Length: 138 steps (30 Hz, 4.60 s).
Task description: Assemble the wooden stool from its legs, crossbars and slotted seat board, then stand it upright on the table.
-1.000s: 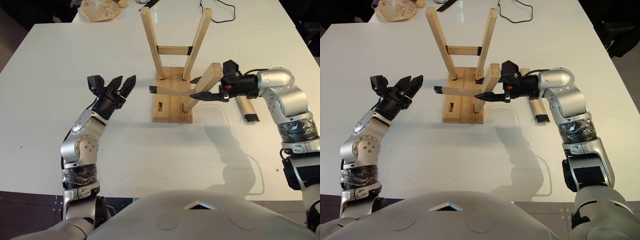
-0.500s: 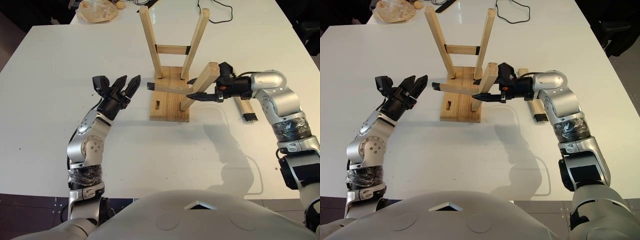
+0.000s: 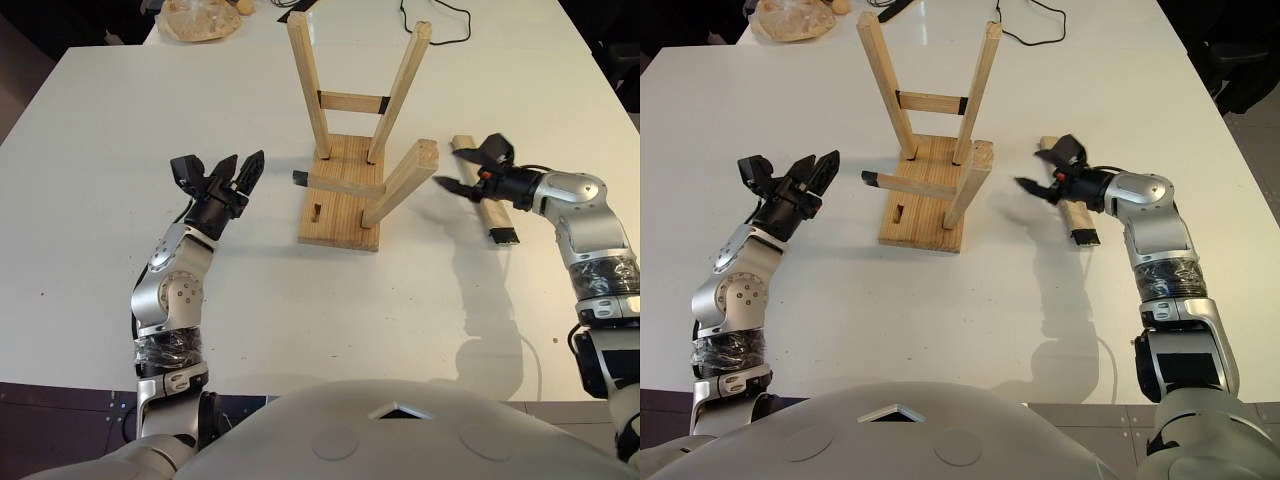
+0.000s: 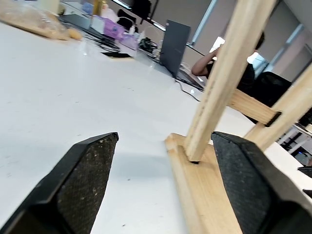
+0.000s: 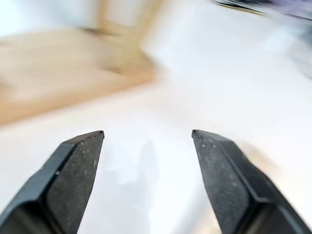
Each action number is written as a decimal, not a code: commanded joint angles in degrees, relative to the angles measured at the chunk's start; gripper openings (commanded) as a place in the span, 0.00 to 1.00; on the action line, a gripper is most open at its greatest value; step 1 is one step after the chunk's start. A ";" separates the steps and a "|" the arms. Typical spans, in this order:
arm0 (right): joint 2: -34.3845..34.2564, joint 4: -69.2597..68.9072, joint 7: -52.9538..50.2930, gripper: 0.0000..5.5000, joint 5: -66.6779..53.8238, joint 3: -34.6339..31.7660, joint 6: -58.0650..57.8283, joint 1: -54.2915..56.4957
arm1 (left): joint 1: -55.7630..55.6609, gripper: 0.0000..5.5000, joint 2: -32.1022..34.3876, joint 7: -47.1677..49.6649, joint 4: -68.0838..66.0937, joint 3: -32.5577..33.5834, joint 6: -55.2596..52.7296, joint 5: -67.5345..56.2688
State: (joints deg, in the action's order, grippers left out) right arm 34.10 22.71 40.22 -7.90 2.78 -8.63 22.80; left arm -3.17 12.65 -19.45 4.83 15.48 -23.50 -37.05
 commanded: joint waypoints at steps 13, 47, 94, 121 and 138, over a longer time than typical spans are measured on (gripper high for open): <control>-13.47 -25.30 -25.68 0.60 -3.93 -13.60 -19.07 -25.73 | 5.20 0.64 -4.32 6.03 -7.63 3.80 3.94 4.61; -21.46 -36.40 -12.08 0.37 -70.27 -28.77 -46.12 0.67 | -15.60 0.69 7.90 11.81 13.37 18.55 -12.98 -37.93; 5.11 -47.03 20.03 0.37 -58.29 -8.46 -45.47 -3.59 | -20.80 0.39 24.19 -0.96 28.63 -6.79 -23.67 -60.72; -4.31 -32.17 -4.51 0.55 -73.26 -20.45 -40.09 8.35 | -11.54 0.37 39.67 -16.06 5.28 17.70 -11.00 -29.85; -1.69 -9.40 4.14 0.55 -35.60 -12.03 -24.16 5.36 | 8.14 0.37 21.13 -17.66 11.35 4.27 -10.58 -16.38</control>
State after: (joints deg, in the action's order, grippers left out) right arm 32.70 10.53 44.50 -45.66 -8.42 -34.49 26.64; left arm 4.17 33.13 -37.49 15.62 20.65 -33.05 -55.26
